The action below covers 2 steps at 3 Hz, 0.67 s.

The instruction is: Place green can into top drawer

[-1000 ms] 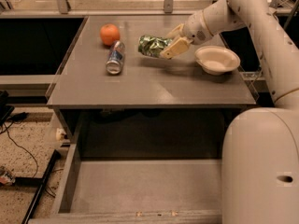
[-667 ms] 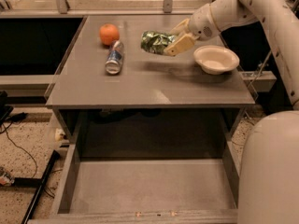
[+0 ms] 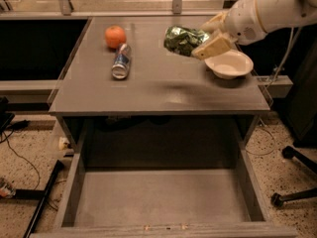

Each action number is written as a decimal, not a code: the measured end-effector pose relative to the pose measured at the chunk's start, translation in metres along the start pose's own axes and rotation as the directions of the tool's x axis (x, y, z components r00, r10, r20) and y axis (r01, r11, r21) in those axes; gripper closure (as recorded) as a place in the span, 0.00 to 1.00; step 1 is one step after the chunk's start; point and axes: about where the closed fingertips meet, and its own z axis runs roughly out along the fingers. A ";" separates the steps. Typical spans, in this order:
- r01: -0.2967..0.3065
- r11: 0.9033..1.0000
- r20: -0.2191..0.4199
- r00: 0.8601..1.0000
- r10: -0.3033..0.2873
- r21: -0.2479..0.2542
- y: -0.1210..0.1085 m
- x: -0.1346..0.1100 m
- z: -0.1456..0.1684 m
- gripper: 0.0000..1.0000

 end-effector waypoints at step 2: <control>-0.037 0.999 -0.023 0.999 0.037 0.028 0.089 0.026 -0.034 1.00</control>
Offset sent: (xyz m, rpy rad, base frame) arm -0.1496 -0.0301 -0.0656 -0.0104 0.0554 -0.0669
